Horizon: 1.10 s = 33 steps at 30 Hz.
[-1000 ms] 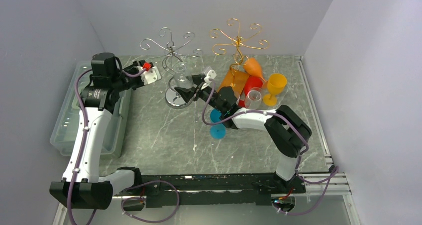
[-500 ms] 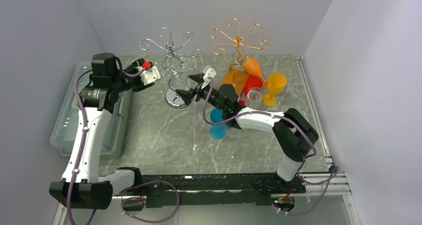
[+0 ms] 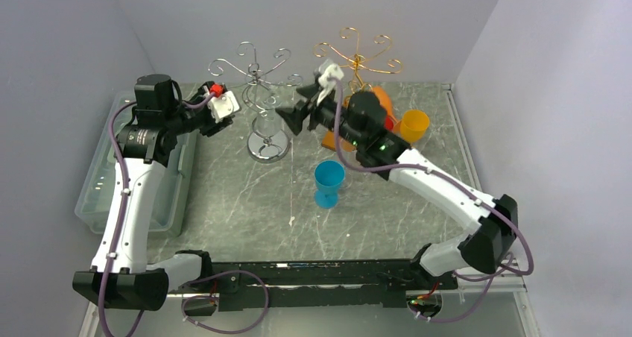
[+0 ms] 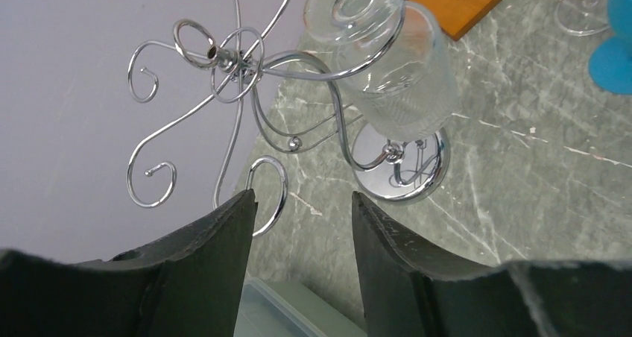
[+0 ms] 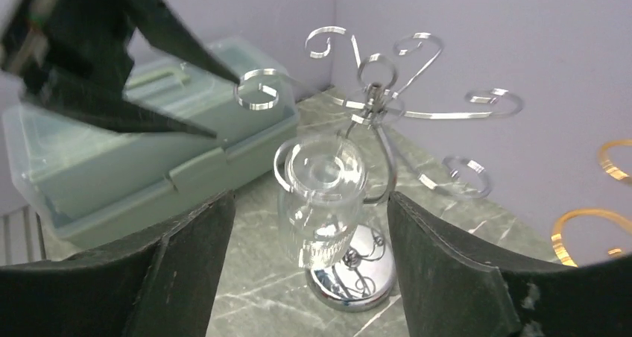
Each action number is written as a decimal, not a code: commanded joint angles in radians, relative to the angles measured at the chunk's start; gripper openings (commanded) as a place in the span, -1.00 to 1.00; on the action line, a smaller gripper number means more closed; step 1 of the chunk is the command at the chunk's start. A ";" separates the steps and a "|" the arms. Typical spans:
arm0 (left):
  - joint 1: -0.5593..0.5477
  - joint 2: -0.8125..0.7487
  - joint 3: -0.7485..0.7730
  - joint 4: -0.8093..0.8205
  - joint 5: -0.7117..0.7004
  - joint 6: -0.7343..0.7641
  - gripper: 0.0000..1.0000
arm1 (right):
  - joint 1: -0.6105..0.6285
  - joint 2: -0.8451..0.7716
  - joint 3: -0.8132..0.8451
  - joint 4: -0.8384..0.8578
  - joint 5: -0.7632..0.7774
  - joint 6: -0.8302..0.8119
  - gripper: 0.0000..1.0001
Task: Place the wine glass upside down on the wine glass rack
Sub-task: Turn the wine glass upside down at the wine rack, then adjust the wine rack at the center of the board.
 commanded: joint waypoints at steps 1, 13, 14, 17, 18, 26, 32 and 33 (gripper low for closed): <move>-0.020 -0.002 0.036 -0.040 0.046 -0.018 0.14 | -0.009 0.030 0.288 -0.381 0.135 -0.017 0.49; -0.077 0.037 0.039 0.005 -0.026 -0.008 0.14 | -0.060 0.575 1.152 -0.793 0.336 -0.057 0.03; -0.078 0.042 0.041 0.015 -0.035 -0.010 0.12 | -0.064 0.580 1.148 -0.774 0.333 -0.054 -0.01; -0.083 0.054 0.051 0.047 -0.062 -0.026 0.07 | -0.079 0.589 1.125 -0.722 0.304 -0.029 -0.09; -0.084 0.058 0.056 0.049 -0.069 -0.027 0.06 | -0.082 0.592 1.119 -0.712 0.296 -0.027 -0.10; -0.088 0.081 0.063 0.072 -0.163 -0.029 -0.03 | -0.091 0.613 1.101 -0.710 0.271 0.009 -0.14; -0.088 0.093 0.069 0.080 -0.219 -0.042 -0.08 | -0.105 0.615 1.058 -0.725 0.270 0.008 -0.20; -0.088 0.094 0.072 0.080 -0.220 -0.045 -0.08 | -0.108 0.613 1.052 -0.727 0.266 0.012 -0.21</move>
